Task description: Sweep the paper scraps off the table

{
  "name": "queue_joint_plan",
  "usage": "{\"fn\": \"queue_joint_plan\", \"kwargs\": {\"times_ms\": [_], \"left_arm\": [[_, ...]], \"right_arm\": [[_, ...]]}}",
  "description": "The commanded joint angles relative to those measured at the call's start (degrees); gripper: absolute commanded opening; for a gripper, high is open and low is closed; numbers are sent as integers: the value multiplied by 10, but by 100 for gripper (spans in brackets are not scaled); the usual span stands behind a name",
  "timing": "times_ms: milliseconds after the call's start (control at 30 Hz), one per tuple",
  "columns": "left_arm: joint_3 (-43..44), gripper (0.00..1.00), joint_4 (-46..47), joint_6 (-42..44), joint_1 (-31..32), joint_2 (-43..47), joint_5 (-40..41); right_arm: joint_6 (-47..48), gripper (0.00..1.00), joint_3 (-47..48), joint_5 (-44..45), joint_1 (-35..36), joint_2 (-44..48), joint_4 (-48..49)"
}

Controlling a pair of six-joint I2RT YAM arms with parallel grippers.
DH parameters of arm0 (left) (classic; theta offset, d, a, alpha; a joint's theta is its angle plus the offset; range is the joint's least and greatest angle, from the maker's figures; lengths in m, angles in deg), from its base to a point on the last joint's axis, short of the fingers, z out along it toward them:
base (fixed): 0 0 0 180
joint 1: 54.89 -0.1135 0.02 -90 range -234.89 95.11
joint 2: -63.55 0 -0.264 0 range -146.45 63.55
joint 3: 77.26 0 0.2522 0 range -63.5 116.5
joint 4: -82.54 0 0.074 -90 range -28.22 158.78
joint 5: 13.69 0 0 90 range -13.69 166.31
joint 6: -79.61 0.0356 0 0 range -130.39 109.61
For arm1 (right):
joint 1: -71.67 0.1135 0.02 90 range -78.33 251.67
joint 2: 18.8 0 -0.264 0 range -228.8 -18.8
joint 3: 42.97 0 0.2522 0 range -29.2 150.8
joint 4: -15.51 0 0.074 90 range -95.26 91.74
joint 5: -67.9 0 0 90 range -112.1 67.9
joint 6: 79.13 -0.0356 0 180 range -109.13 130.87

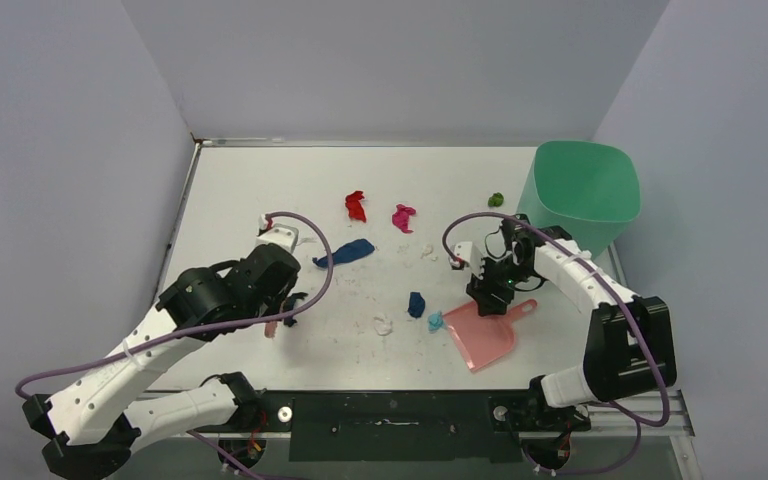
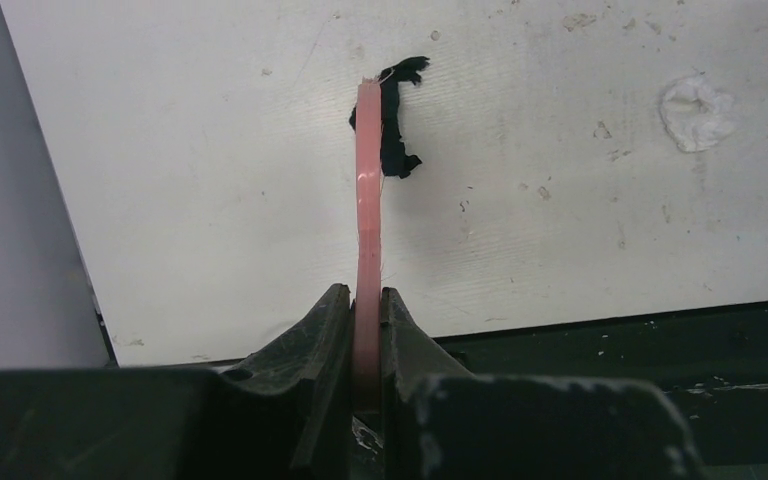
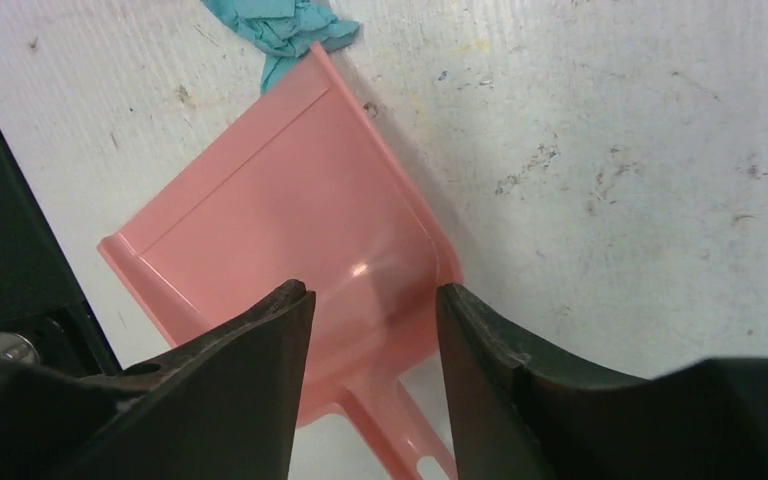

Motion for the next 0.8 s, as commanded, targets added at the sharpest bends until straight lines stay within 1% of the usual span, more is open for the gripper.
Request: {"fn": "queue_joint_plan", "kwargs": {"times_ms": [0,67,133,233,333,467,633,767], "left_arm": [[26,0,29,16,-5,-25,14],[30,0,28,16,-6,-35,23],[30,0,35,20,-8,-40,26],[28,0,50,26,-12,-43,23],[24,0,57,28,-14,-45,15],[19,0,64,30,-18,-41,9],[11,0,72,52,-39,-39,-25],[9,0,69,52,-53,-39,-30]], "right_arm": [[20,55,31,-15,-26,66,-32],[78,61,44,-12,-48,93,-91],[166,64,44,8,-63,118,-149],[252,65,16,62,-81,157,-186],[298,65,-28,112,-89,196,-163],[375,65,-63,146,-94,234,-135],[406,66,-55,156,-96,201,-104],[429,66,-57,162,-103,164,-83]]}}
